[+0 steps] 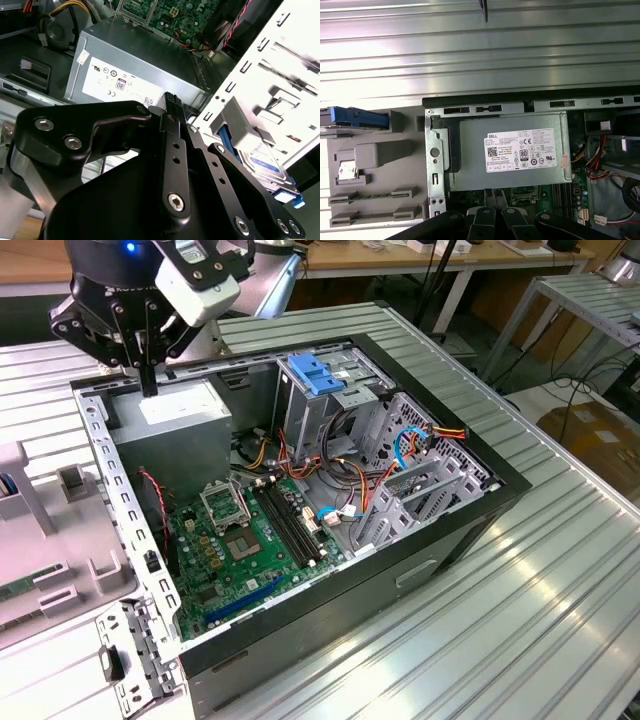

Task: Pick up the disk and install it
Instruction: 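Reach for the disk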

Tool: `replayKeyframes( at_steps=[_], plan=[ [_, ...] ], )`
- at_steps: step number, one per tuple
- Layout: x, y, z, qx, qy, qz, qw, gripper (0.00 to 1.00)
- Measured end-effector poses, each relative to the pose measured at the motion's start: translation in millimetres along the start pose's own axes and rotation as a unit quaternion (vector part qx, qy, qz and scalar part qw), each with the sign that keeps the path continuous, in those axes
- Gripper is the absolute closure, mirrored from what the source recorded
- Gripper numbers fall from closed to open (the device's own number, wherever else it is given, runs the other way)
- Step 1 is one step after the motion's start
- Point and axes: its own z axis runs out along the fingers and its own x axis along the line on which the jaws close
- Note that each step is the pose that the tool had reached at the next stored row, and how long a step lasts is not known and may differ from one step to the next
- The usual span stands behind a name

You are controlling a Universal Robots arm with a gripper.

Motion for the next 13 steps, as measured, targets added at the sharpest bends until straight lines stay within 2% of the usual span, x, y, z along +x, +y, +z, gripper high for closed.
replayKeyframes(
  at_steps=[13],
  plan=[
    [11.7,-0.9,-0.3,0.0000,0.0000,0.000,1.00000,0.89]
  ],
)
